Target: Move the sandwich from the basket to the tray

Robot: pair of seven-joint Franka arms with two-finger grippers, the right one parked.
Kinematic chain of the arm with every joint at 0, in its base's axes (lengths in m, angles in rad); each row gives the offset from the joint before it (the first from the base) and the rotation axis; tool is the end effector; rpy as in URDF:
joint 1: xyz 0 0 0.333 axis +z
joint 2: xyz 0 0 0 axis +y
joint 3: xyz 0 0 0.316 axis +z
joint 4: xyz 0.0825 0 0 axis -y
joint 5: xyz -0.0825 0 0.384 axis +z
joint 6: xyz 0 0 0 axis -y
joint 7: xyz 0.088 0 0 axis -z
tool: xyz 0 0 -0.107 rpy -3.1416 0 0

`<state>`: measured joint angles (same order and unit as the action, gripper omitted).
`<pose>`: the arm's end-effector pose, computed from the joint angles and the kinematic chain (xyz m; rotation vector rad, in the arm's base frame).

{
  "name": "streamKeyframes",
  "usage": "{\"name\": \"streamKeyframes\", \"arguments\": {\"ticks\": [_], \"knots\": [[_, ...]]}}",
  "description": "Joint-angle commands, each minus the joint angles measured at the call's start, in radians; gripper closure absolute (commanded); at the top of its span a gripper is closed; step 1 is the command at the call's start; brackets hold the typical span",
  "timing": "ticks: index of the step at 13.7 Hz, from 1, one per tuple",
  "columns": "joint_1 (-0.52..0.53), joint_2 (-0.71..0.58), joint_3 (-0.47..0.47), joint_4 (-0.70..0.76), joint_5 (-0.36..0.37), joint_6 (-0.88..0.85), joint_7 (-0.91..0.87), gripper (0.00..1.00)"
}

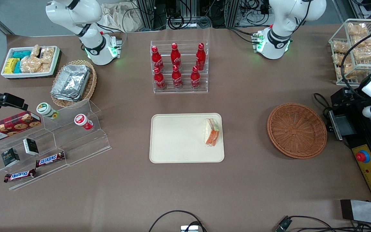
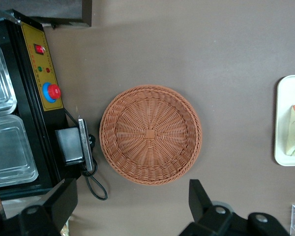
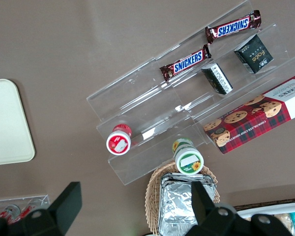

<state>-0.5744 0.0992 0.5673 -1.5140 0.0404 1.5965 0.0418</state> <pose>0.5825 -0.0157 0.6059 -3.0470 0.0795 0.0043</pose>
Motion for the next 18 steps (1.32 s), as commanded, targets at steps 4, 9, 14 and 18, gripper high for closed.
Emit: {"name": "streamKeyframes", "arguments": {"ticks": [4,9,14,18], "knots": [[-0.012,-0.004,0.02,-0.006,-0.023,-0.016,0.004,0.0],[-0.001,-0.009,-0.009,-0.006,-0.025,-0.016,0.006,0.0],[0.271,-0.01,-0.266,-0.005,-0.045,-0.016,0.003,0.0],[0.465,-0.013,-0.487,-0.005,-0.036,-0.016,0.0,0.0]]}}
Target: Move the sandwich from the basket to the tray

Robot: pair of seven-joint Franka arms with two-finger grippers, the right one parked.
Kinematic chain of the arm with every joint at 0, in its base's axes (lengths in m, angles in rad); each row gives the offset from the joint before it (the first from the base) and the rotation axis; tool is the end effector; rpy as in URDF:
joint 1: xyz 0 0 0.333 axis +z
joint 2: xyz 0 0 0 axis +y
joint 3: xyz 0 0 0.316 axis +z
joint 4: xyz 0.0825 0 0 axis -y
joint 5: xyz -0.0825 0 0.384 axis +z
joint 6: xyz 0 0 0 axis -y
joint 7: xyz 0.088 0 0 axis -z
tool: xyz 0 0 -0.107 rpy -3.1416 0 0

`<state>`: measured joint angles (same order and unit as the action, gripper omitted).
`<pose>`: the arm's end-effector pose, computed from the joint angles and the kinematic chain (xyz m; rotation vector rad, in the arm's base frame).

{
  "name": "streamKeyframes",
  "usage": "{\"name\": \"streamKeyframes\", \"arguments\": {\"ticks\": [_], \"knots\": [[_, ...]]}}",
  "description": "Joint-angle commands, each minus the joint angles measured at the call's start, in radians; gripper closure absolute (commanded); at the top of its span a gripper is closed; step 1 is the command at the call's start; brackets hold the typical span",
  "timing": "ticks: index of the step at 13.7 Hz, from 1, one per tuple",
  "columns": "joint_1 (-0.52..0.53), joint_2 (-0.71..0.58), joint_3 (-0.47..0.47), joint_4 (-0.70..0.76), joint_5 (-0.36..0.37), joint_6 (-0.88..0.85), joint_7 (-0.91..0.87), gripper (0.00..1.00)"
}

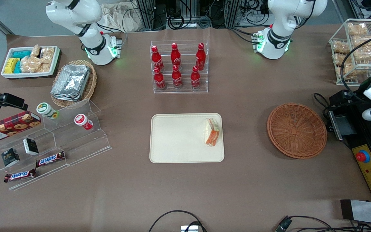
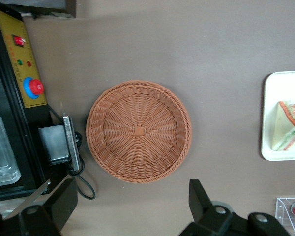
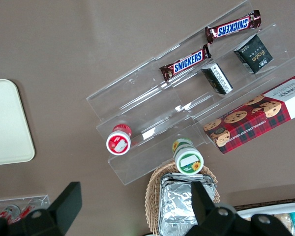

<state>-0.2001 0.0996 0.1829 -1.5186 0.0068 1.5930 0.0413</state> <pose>0.5857 -0.0146 0.5952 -3.1154 0.0926 0.0372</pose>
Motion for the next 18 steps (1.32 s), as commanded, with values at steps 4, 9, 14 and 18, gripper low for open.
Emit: {"name": "streamKeyframes", "arguments": {"ticks": [4,9,14,18], "knots": [[0.194,-0.017,-0.23,0.026,-0.008,-0.015,-0.009,0.0],[0.231,-0.023,-0.301,0.024,0.005,-0.059,-0.08,0.0],[0.225,-0.027,-0.295,0.031,0.01,-0.093,-0.083,0.0],[0.226,-0.044,-0.287,0.044,0.013,-0.133,-0.08,0.0]]}}
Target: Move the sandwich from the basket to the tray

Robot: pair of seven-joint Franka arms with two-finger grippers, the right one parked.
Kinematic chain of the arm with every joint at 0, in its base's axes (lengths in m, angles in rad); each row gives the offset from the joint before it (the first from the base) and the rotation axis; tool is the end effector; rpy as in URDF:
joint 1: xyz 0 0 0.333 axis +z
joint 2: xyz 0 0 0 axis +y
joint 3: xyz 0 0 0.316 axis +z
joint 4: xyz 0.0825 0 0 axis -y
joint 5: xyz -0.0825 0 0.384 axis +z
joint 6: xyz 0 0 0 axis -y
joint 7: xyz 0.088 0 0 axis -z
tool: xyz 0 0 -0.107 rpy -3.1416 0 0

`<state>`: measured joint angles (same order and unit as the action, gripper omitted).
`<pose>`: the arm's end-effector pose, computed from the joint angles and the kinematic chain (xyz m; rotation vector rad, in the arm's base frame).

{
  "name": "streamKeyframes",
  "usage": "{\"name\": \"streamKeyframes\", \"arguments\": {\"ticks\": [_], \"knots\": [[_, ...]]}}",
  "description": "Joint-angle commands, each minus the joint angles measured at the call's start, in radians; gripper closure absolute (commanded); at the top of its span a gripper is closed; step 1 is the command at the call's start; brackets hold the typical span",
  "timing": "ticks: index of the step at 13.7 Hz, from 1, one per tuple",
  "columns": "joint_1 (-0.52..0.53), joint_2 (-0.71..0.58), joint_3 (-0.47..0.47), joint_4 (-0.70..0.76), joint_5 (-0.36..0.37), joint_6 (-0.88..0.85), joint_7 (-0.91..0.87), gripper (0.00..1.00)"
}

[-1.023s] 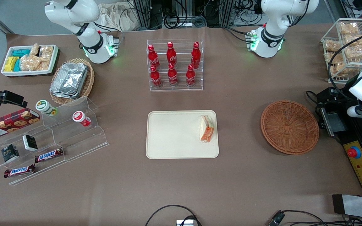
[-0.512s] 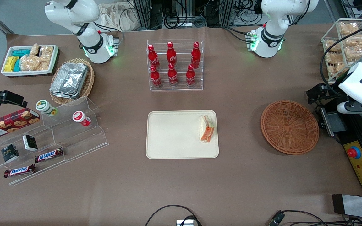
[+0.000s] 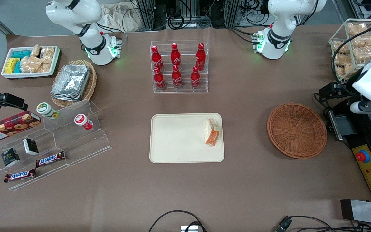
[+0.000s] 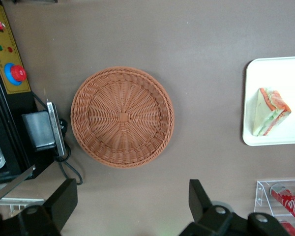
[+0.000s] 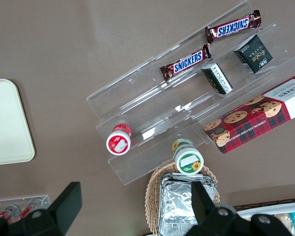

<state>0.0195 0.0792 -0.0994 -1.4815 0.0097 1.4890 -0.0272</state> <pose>0.5688 -0.0420 0.6150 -3.1329 0.0818 0.1115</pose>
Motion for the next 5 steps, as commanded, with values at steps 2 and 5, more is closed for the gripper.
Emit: {"name": "streamKeyframes", "arguments": {"ticks": [2,5], "knots": [[0.007,-0.038,-0.005,0.0,0.024,-0.029,-0.01,0.0],[0.005,-0.047,-0.003,-0.01,0.026,-0.03,-0.011,0.0]]}}
